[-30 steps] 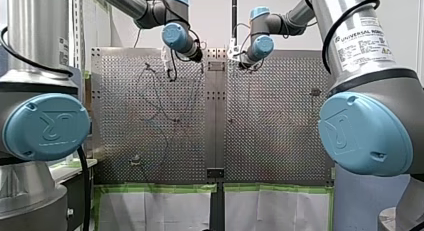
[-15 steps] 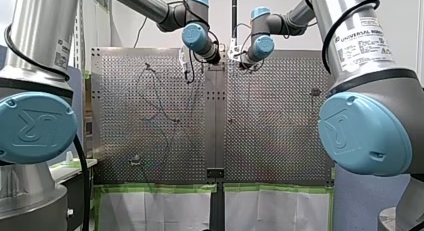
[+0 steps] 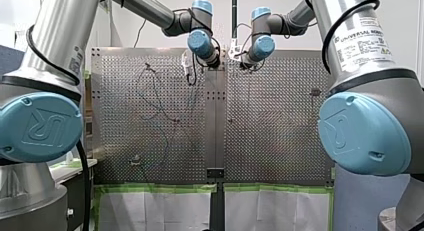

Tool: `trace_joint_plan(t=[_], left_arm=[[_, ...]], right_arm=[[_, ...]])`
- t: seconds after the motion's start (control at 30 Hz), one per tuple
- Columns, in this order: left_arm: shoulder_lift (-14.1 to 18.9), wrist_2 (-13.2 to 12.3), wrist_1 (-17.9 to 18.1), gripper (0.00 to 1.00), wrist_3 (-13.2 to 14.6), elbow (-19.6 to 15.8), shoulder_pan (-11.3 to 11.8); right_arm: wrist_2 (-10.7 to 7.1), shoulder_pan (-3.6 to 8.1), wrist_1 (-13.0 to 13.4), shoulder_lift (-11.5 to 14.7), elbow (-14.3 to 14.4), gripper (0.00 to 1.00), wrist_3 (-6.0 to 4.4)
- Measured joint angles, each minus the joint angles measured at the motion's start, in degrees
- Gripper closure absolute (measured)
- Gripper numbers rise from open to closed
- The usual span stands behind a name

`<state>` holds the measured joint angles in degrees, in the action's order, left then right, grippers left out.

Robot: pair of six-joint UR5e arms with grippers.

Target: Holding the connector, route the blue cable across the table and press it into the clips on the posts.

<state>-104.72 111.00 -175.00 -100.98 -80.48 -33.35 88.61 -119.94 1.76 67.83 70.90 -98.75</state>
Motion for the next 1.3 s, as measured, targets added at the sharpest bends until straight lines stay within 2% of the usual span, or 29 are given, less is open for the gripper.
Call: trace_joint_plan(t=[0.17,0.4,0.8,1.07,1.27,1.3], left_arm=[[-0.8,-0.8,0.6,0.0,0.0,2.5,0.8],[-3.4,-3.6,1.3,0.0,-0.7,3.4,1.0],[-4.8,-3.9,2.0,0.0,-1.0,5.8,2.8],[-8.7,-1.7,-1.5,0.0,0.3,9.5,2.4],[-9.3,0.3,-2.1,0.0,0.5,9.9,2.0],[-9.3,0.7,-2.1,0.05,0.6,9.9,1.9]], right_arm=[[-0.12,0.06,0.0,0.0,0.0,1.0,0.02],[-0.18,0.07,0.0,0.0,0.0,1.0,-0.04],[-0.23,0.04,0.0,0.0,0.0,1.0,-0.07],[-0.49,0.09,0.0,0.0,0.0,1.0,-0.28],[-0.53,0.07,0.0,0.0,0.0,1.0,-0.32],[-0.53,0.07,0.0,0.0,0.0,1.0,-0.32]])
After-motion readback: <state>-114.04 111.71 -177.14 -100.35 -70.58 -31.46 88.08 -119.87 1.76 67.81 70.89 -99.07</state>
